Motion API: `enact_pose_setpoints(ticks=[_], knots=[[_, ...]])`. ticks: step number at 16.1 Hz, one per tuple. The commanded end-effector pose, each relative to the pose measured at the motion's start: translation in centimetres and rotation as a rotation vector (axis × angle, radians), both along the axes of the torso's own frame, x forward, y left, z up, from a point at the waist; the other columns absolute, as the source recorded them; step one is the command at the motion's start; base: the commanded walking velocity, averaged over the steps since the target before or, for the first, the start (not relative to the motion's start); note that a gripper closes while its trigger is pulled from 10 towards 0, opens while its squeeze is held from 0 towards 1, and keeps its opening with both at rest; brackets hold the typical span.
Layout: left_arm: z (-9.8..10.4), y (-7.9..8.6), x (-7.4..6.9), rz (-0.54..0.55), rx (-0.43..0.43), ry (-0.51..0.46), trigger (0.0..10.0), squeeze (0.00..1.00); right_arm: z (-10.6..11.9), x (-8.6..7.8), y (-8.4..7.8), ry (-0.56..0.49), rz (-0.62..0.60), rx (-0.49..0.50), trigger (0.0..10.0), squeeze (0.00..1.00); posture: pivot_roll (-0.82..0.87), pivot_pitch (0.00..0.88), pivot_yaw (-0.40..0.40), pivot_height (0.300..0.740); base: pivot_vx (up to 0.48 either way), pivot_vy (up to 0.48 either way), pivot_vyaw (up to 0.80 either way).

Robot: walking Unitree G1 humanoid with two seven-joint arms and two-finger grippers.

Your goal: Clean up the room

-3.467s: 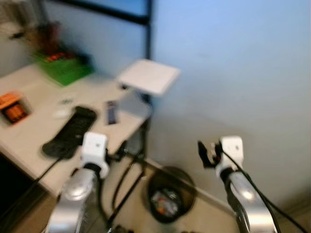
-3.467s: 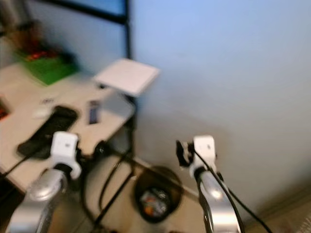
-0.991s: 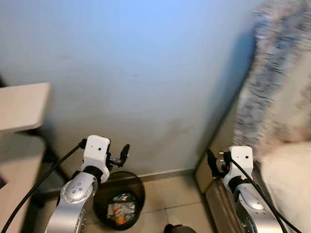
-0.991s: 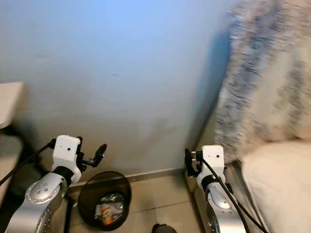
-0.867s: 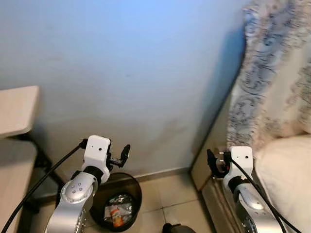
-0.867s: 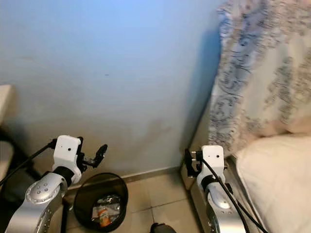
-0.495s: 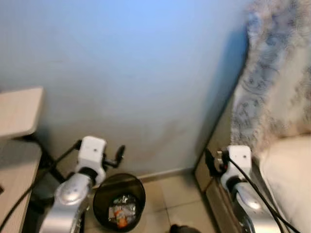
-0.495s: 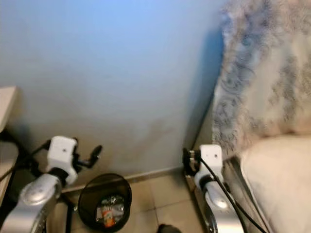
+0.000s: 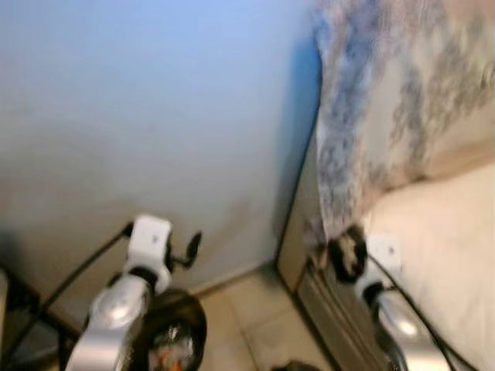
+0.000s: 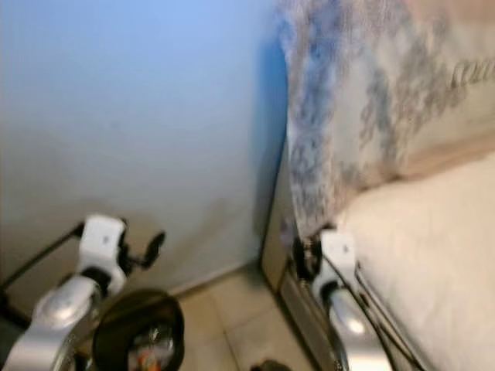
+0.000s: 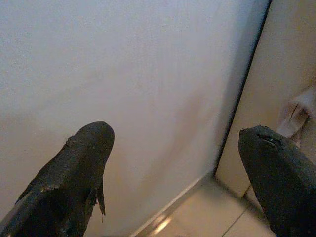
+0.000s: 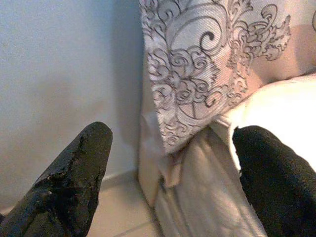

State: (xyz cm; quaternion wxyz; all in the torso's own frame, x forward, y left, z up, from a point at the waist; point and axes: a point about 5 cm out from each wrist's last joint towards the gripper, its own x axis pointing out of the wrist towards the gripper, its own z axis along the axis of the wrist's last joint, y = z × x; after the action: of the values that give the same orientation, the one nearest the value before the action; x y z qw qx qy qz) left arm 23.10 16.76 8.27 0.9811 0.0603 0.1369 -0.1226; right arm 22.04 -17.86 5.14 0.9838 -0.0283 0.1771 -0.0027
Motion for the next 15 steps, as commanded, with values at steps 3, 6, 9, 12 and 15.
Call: enact_pose_setpoints(ticks=[3,6,9,12,15], knots=[[0.06,0.54,-0.1,0.017,0.017,-0.002,10.0,0.0,0.12,0.38,0.19,0.0,0.005,0.003,10.0,0.0,0.05,0.0,-0.003,0.74,0.0,0.0,-0.53],[0.25,0.33,0.18,0.024,-0.023,-0.012,10.0,0.0,0.2,0.56,0.1,0.002,0.004,-0.009,10.0,0.0,0.05,0.0,-0.004,0.74,0.0,0.0,-0.53],[0.24,0.45,0.17,0.033,-0.007,-0.016,10.0,0.0,0.1,0.53,0.0,0.007,-0.002,-0.013,10.0,0.0,0.05,0.0,-0.004,0.74,0.0,0.0,0.0],[0.23,0.61,0.14,0.038,-0.003,-0.016,10.0,0.0,0.05,0.48,0.17,0.009,-0.001,-0.011,10.0,0.0,0.05,0.0,-0.004,0.74,0.0,0.0,-0.27],[0.24,0.66,0.16,0.041,-0.01,-0.015,10.0,0.0,-0.02,0.37,0.2,0.012,-0.004,-0.01,10.0,0.0,0.05,0.0,0.0,0.74,0.0,0.0,0.0]])
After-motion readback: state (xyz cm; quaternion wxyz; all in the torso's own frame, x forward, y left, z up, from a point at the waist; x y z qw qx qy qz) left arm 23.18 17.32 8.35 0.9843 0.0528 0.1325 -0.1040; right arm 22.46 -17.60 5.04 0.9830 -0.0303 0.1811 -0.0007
